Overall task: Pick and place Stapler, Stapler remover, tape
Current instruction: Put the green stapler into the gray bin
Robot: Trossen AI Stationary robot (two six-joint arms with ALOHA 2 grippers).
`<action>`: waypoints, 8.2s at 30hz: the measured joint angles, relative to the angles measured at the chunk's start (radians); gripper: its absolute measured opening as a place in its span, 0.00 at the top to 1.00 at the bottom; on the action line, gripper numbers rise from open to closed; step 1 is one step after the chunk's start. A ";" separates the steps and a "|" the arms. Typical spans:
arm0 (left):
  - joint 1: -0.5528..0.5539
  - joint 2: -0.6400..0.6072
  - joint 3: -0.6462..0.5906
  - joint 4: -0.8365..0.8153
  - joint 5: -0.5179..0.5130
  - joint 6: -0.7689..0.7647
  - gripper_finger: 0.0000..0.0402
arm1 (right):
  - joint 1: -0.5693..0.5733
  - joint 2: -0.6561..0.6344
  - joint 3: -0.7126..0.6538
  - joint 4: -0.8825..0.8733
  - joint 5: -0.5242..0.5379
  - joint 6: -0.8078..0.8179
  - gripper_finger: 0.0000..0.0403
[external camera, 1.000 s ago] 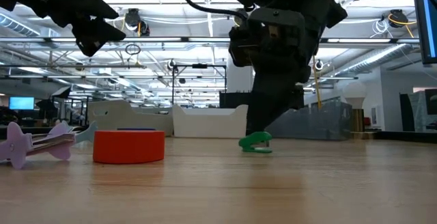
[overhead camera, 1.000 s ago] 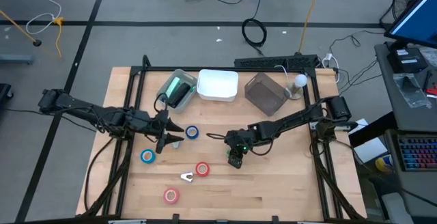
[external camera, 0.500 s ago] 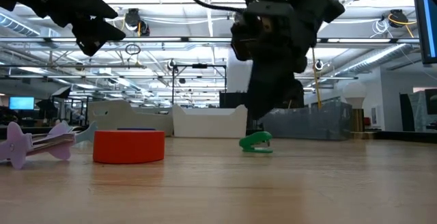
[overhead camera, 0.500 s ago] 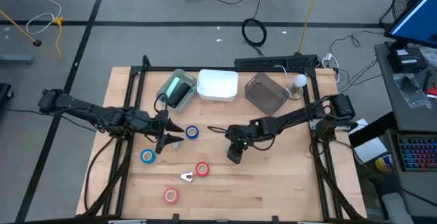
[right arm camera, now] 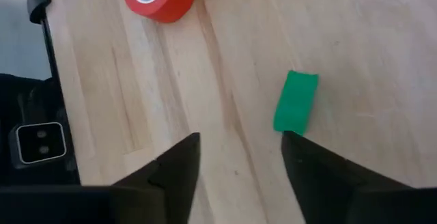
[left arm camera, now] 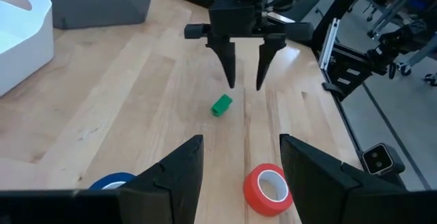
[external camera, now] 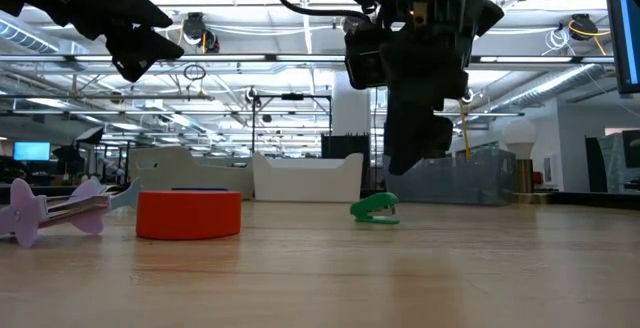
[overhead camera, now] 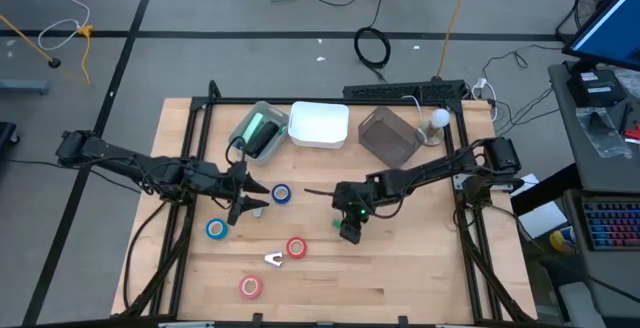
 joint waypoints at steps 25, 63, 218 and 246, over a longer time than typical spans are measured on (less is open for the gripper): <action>0.000 0.000 0.000 0.000 -0.001 0.009 0.51 | 0.027 0.000 -0.064 0.051 0.144 0.015 0.28; 0.052 0.000 0.000 0.001 -0.001 0.016 0.51 | 0.070 0.049 -0.066 0.125 0.267 0.054 0.28; 0.052 0.534 0.170 0.565 0.033 0.008 0.51 | -0.083 -0.214 -0.065 0.448 0.015 -0.201 0.81; 0.053 0.586 0.210 0.570 0.074 -0.005 0.51 | -0.106 -0.214 -0.066 0.492 -0.007 -0.200 0.81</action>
